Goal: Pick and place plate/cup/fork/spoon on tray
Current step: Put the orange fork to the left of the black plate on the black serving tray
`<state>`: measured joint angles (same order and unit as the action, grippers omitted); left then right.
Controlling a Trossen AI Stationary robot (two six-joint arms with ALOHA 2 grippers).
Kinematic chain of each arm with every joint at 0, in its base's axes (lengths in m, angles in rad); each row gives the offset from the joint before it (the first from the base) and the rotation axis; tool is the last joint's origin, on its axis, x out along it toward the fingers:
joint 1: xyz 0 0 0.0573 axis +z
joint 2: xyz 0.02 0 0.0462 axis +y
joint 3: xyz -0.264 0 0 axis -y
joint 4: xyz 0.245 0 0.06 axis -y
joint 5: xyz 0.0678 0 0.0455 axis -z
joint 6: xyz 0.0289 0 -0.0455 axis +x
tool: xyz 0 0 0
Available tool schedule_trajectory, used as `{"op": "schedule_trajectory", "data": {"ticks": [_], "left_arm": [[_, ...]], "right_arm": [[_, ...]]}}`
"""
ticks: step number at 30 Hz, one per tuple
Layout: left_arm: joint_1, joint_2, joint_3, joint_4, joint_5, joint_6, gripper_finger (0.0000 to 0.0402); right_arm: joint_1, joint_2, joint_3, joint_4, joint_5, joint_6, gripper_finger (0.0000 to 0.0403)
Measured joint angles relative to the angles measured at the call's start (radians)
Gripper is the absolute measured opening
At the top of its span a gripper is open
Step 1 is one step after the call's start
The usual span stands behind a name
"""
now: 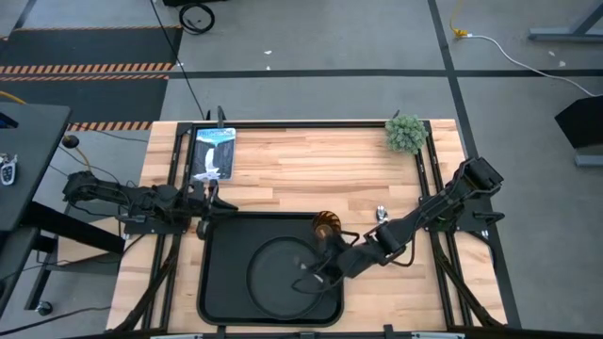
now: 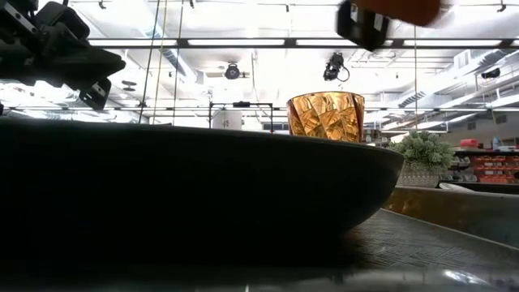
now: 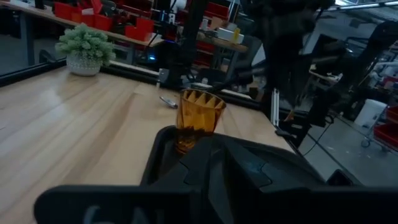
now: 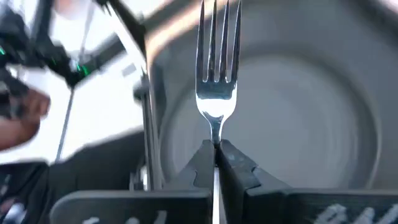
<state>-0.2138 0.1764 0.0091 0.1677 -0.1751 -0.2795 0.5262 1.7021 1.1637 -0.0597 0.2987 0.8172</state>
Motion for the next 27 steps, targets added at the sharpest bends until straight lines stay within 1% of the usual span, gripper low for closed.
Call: {"op": "schedule_trajectory", "data": {"ticks": [3,5,11,14,16,20,22,27], "left_arm": [[0.000,0.000,0.000,0.002,0.002,0.003,0.0049],[0.000,0.000,0.000,0.021,0.016,0.002,0.0056],[-0.046,0.033,0.000,0.116,0.031,-0.003,0.0106],[-0.077,0.080,0.000,0.157,0.031,-0.005,0.0127],[-0.096,0.122,0.000,0.195,0.022,-0.026,0.0133],[-0.129,0.221,0.000,0.257,-0.029,-0.048,0.0135],[-0.144,0.273,0.000,0.292,-0.050,-0.049,0.0135],[-0.176,0.386,0.000,0.398,-0.061,-0.041,0.0135]], "right_arm": [[-0.010,0.000,0.000,0.089,0.076,-0.093,0.0012],[-0.021,0.000,0.000,0.135,0.100,-0.147,0.0012],[-0.070,0.000,0.000,0.221,0.184,-0.290,0.0013],[-0.098,-0.001,0.000,0.260,0.191,-0.331,0.0013],[-0.114,-0.001,0.000,0.292,0.200,-0.362,0.0013],[-0.139,0.017,0.000,0.391,0.217,-0.454,0.0014],[-0.153,0.046,0.002,0.480,0.215,-0.485,0.0014],[-0.181,0.118,0.000,0.627,0.199,-0.551,0.0014]]}}
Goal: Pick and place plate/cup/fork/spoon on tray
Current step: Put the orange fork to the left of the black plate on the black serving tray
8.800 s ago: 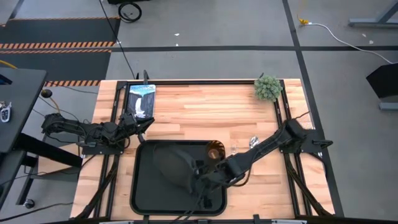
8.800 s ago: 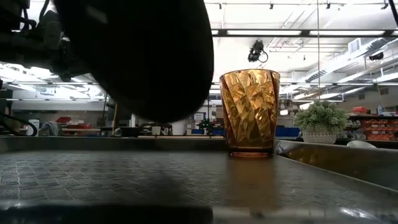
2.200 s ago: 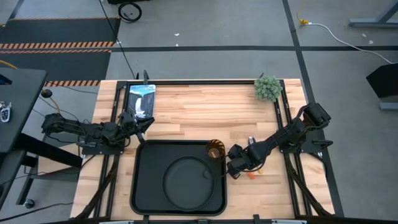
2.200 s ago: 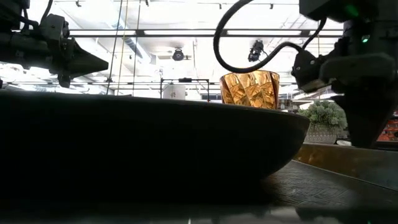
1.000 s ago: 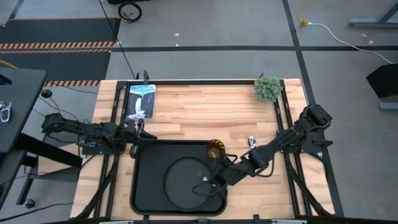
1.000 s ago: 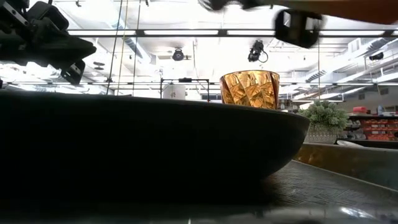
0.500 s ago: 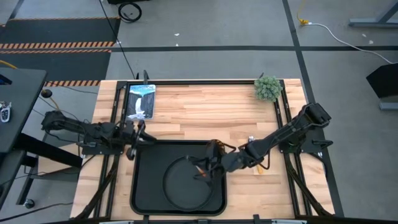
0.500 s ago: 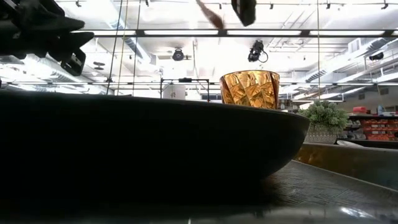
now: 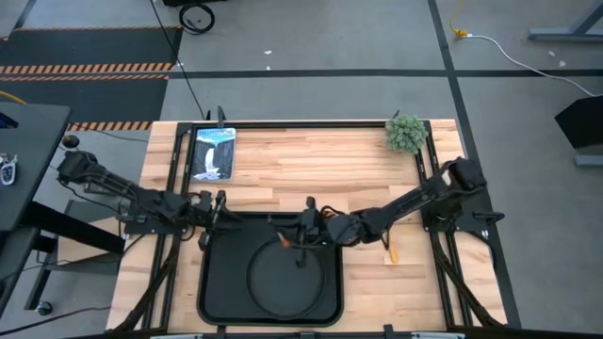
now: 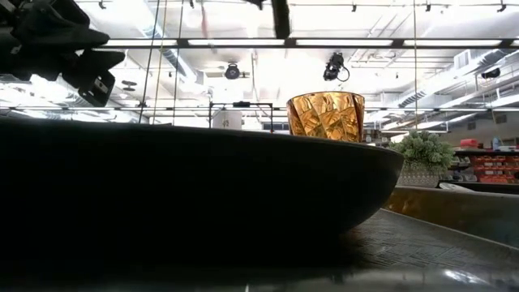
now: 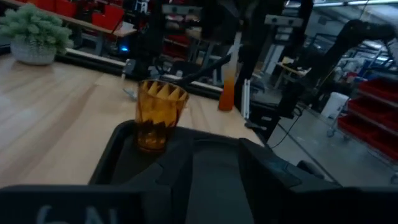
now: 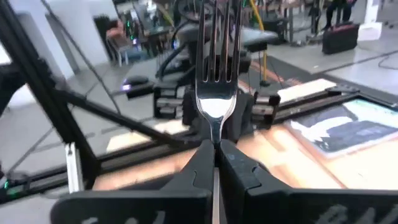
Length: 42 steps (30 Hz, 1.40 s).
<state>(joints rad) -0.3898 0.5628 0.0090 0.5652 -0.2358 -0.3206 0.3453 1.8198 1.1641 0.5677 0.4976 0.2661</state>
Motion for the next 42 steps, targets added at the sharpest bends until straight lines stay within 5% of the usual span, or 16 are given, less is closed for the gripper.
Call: {"op": "schedule_trajectory", "data": {"ticks": [13,26,34,42], "left_arm": [[-0.100,0.298,0.206,-0.033,-0.135,0.002,0.0135],[-0.132,0.543,0.370,-0.033,-0.164,0.001,0.0163],[-0.110,0.610,0.415,-0.040,-0.165,0.017,0.0244],[-0.111,0.599,0.419,-0.032,-0.163,0.019,0.0223]], "right_arm": [[-0.027,0.174,0.151,0.047,0.002,-0.096,0.0014],[-0.013,0.175,0.239,0.043,0.001,-0.217,0.0014],[-0.009,0.176,0.238,0.030,0.003,-0.217,0.0014],[0.003,0.176,0.238,0.022,0.010,-0.218,0.0014]]}}
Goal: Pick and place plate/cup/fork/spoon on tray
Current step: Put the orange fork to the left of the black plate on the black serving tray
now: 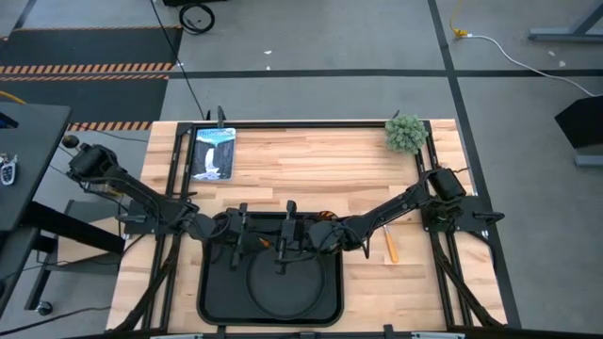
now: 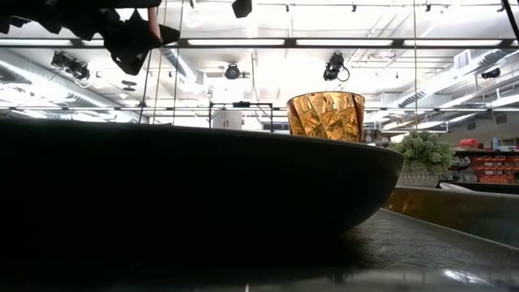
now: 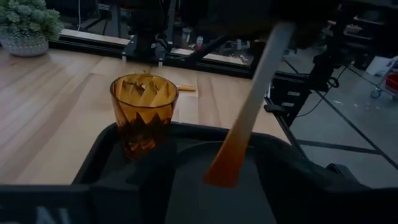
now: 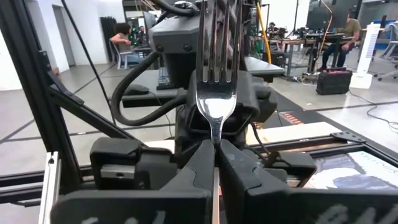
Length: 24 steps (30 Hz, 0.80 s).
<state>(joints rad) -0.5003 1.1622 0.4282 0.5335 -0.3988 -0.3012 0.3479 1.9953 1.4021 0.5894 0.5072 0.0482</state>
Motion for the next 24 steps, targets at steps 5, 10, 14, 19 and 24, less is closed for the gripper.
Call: {"op": "schedule_trajectory", "data": {"ticks": [5,10,14,19,24], "left_arm": [[0.000,0.000,0.000,-0.001,0.003,0.019,0.0181],[0.000,0.001,0.000,-0.002,0.017,0.018,0.0140],[0.000,0.001,0.000,-0.002,0.018,0.018,0.0111],[0.000,0.000,0.000,-0.002,0.018,0.022,0.0078],[0.000,0.000,0.000,-0.001,0.017,0.026,0.0062]], "right_arm": [[0.001,0.000,0.000,0.000,0.001,-0.007,0.0014],[0.002,0.000,0.000,-0.004,0.001,-0.007,0.0015],[0.002,0.000,-0.001,-0.010,0.001,-0.008,0.0016],[0.002,0.000,-0.001,-0.010,0.001,-0.007,0.0016],[0.002,0.000,-0.001,-0.013,0.003,-0.006,0.0016]]}}
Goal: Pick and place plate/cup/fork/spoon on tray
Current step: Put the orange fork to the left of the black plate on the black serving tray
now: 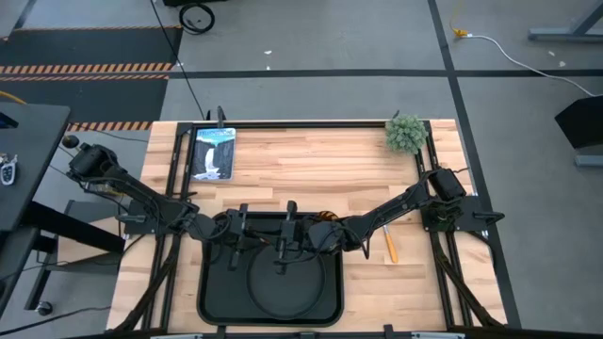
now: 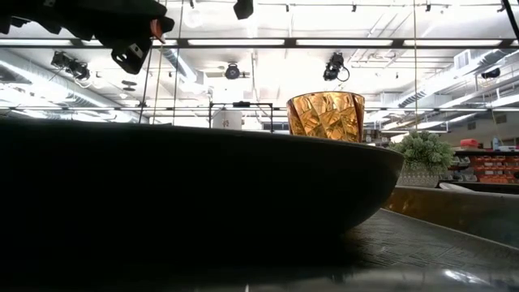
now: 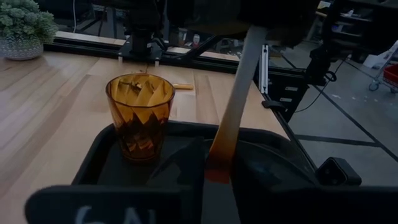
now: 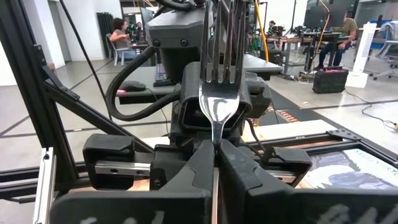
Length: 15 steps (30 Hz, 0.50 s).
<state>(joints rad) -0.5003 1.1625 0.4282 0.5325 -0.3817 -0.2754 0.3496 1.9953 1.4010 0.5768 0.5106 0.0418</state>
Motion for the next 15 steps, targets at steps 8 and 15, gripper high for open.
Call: {"op": "schedule_trajectory", "data": {"ticks": [8,15], "left_arm": [[0.000,0.000,-0.001,-0.002,0.002,-0.002,0.0069],[0.000,0.000,-0.001,-0.001,0.001,-0.002,0.0066]], "right_arm": [[0.000,0.000,0.000,-0.009,0.000,0.009,0.0041],[0.001,0.000,0.000,-0.035,-0.004,0.039,0.0101]]}}
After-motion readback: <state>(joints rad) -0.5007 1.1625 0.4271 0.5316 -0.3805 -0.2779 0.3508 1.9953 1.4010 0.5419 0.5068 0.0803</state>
